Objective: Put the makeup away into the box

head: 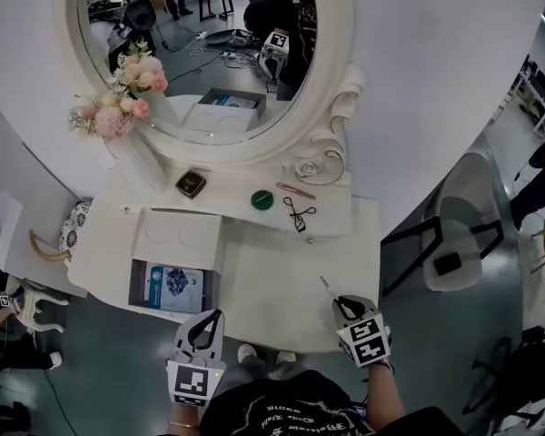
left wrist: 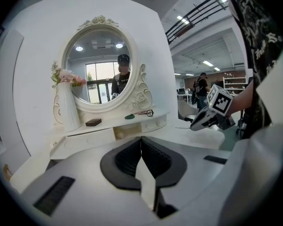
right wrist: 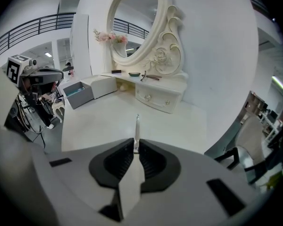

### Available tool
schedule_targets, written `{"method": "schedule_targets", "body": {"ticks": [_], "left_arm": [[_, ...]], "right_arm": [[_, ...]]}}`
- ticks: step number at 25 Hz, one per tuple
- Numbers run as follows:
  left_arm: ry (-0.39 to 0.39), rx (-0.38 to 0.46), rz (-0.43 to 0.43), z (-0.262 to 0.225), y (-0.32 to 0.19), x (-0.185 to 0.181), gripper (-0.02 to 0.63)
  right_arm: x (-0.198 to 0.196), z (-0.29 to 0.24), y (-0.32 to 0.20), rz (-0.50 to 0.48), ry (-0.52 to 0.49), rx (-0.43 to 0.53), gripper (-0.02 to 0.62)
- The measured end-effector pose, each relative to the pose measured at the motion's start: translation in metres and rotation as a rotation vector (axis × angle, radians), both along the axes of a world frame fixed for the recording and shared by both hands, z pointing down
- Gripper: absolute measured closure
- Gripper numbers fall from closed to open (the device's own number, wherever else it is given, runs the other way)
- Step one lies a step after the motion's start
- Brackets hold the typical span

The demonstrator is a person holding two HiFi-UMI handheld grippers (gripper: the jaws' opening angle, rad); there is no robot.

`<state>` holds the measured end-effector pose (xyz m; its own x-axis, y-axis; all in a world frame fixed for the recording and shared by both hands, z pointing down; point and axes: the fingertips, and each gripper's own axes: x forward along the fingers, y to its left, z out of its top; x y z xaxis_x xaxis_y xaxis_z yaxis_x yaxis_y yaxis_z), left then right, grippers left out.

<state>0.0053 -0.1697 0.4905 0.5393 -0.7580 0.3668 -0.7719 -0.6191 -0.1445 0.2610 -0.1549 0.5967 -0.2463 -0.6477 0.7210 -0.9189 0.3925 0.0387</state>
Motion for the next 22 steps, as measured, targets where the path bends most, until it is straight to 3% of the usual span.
{"method": "schedule_targets", "body": {"ticks": [22], "left_arm": [[0.018,0.004,-0.121,0.002,0.009,-0.019,0.589]], "right_arm": [[-0.071,-0.047,-0.030,-0.250,-0.030,0.092,0.552]]}}
